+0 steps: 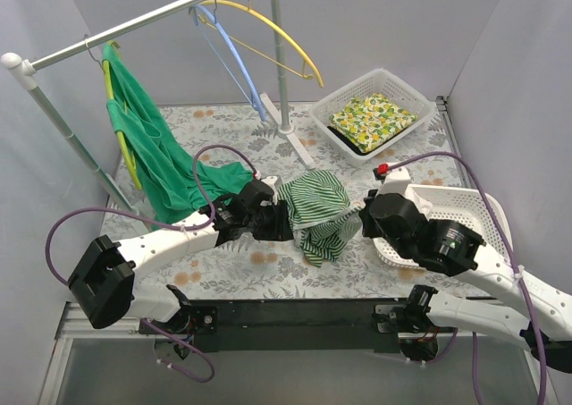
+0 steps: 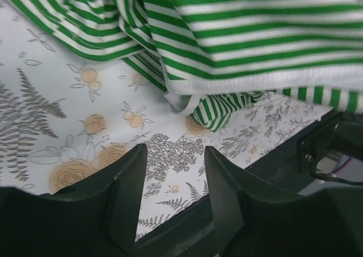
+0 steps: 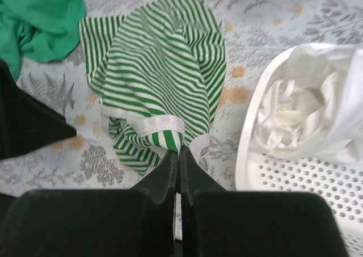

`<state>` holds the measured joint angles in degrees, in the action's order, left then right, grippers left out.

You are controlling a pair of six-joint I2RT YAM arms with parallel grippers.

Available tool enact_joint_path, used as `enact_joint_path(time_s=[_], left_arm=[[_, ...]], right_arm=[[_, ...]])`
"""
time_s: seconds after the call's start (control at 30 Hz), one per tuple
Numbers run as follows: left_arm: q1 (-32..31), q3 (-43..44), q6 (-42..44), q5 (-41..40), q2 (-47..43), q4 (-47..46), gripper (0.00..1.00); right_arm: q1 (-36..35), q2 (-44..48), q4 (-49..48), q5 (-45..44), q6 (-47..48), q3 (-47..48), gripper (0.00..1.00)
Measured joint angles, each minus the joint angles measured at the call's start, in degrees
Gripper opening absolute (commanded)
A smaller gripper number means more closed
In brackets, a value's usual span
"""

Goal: Place the tank top on the hanger

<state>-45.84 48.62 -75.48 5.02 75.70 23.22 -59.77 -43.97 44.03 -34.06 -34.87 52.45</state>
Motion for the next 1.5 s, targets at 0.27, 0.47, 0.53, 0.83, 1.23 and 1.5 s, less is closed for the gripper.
enact_joint_path(time_s=[0.27, 0.47, 0.53, 0.83, 1.23, 1.5], left_arm=[[-4.52, -3.48, -1.49, 0.83, 2.32, -8.26, 0.46], [-5.16, -3.93, -1.92, -0.83, 6.95, -13.07, 0.47], [-5.33, -3.93, -1.95, -1.40, 8.37, -14.75, 0.47], [-6.93, -4.94, -3.10, -5.84, 11.06, -22.36, 0.08], [-8.28, -8.59, -2.40, -18.91, -2.16, -20.90, 0.00], [-8.28, 6.75, 4.26, -29.73, -13.92, -9.42, 0.00]], right_arm=[[4.28, -9.27, 1.01, -8.04, 4.28, 8.39, 0.01], [9.40, -11.50, 0.87, -5.99, 7.69, 8.44, 0.01], [11.15, -11.50, 0.83, -4.98, 8.48, 8.52, 0.01], [15.52, -11.61, -0.66, -0.04, 11.61, 11.91, 0.01], [16.70, -13.94, -2.12, 1.88, 14.69, 21.05, 0.01], [19.08, -19.67, -8.83, 6.23, 20.76, 31.21, 0.01]])
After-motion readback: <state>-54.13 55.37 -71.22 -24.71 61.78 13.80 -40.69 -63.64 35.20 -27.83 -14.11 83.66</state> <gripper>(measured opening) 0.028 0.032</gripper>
